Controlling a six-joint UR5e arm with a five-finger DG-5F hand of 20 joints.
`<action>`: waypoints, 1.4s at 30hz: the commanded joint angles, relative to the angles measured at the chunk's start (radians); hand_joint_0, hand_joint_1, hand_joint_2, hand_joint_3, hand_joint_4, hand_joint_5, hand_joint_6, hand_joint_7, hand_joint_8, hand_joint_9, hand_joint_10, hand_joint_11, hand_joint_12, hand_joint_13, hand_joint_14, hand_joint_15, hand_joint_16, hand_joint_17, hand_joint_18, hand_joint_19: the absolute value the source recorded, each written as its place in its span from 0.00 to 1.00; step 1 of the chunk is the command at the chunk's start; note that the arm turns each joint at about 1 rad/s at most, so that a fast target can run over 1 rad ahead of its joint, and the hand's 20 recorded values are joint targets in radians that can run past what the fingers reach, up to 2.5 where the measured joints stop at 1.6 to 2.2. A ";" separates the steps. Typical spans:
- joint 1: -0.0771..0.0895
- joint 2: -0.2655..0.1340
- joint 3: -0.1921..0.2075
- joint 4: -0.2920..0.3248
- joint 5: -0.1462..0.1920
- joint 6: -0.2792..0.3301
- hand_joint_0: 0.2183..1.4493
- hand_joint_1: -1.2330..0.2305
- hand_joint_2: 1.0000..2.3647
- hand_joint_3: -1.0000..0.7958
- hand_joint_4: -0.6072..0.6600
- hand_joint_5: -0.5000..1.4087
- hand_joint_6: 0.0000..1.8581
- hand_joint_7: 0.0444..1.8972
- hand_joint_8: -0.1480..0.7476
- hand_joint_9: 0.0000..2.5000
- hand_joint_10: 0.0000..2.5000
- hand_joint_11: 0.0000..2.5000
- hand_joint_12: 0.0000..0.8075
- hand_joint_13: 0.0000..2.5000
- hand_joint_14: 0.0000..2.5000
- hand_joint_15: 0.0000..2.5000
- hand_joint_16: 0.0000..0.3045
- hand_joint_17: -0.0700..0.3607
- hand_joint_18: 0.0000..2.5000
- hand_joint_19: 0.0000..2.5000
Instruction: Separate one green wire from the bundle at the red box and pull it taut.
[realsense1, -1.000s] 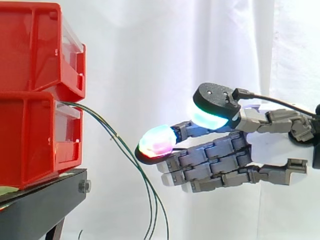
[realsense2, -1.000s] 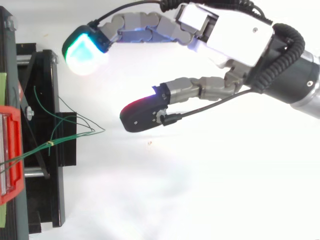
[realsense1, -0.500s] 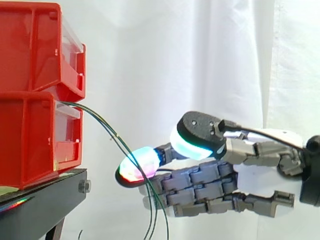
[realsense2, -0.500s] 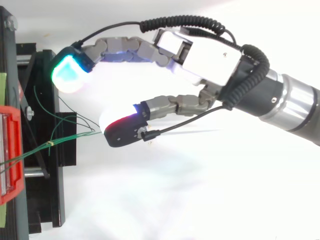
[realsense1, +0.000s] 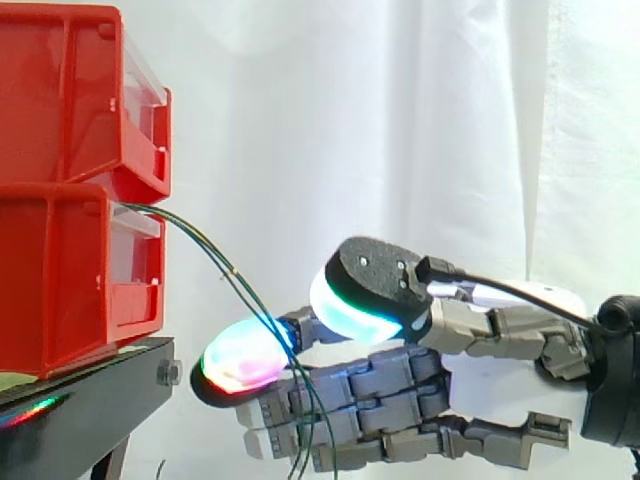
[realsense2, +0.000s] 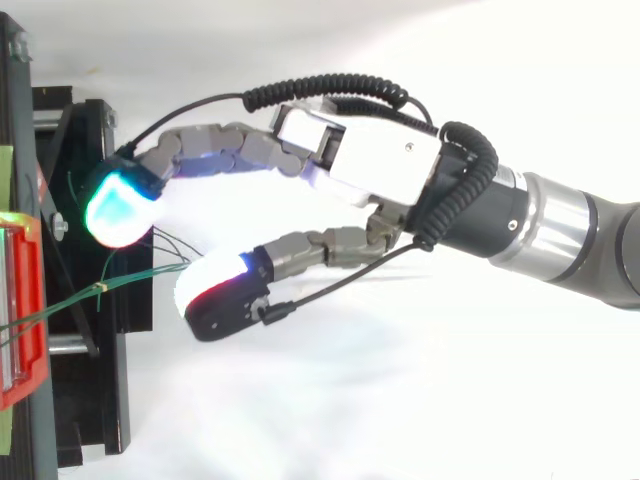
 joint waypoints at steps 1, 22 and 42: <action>0.004 -0.002 0.021 -0.013 -0.023 0.001 0.27 0.39 0.00 0.28 0.73 0.18 0.27 0.41 0.49 0.25 0.00 0.05 0.38 0.20 0.00 0.03 0.12 0.35 0.14 0.02; 0.039 0.000 0.028 -0.010 -0.026 0.036 0.29 0.40 0.00 0.28 0.74 0.20 0.27 0.52 0.49 0.29 0.00 0.08 0.39 0.23 0.00 0.05 0.12 0.36 0.17 0.04; 0.031 0.000 0.031 -0.014 -0.034 0.050 0.32 0.46 0.00 0.30 0.64 0.22 0.29 0.68 0.49 0.31 0.00 0.10 0.38 0.24 0.00 0.06 0.12 0.35 0.18 0.05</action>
